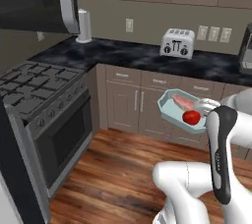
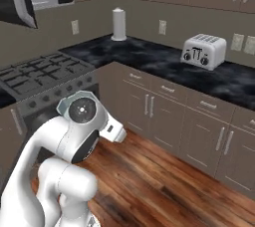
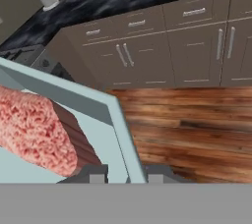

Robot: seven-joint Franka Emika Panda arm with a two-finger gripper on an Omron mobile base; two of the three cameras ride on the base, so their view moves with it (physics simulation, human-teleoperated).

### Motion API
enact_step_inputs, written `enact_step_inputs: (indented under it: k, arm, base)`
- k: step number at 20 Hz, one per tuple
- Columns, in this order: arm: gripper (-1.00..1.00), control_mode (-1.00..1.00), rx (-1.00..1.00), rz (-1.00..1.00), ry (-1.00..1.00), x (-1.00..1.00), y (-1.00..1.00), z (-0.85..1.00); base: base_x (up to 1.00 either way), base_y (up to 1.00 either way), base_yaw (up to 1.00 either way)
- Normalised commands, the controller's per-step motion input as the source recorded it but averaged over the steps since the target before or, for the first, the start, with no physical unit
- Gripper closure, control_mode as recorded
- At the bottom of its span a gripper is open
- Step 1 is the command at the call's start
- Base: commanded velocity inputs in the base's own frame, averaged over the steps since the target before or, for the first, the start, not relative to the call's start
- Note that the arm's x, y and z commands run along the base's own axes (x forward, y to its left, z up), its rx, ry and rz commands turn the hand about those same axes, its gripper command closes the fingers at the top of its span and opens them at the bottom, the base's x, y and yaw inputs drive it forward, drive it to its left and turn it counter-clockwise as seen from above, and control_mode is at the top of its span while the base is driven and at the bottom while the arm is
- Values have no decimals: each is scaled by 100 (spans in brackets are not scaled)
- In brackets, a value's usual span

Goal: Place the tupperware containing the steak and tomato meal in the microwave. Close the microwave door and press the start button to reheat the meal.

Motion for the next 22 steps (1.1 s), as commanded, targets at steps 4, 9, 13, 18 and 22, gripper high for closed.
enact_step_inputs:
  k: [4,9,13,18,22]
  arm:
    - [100,100,0,0,0,0,0,0]
    - [100,100,0,0,0,0,0,0]
    - [100,100,0,0,0,0,0,0]
    - [100,100,0,0,0,0,0,0]
    - [100,100,0,0,0,0,0,0]
  base:
    - [74,-15,24]
    - [73,-7,42]
    - [77,0,48]
    - [81,-2,49]
    - [74,-16,45]
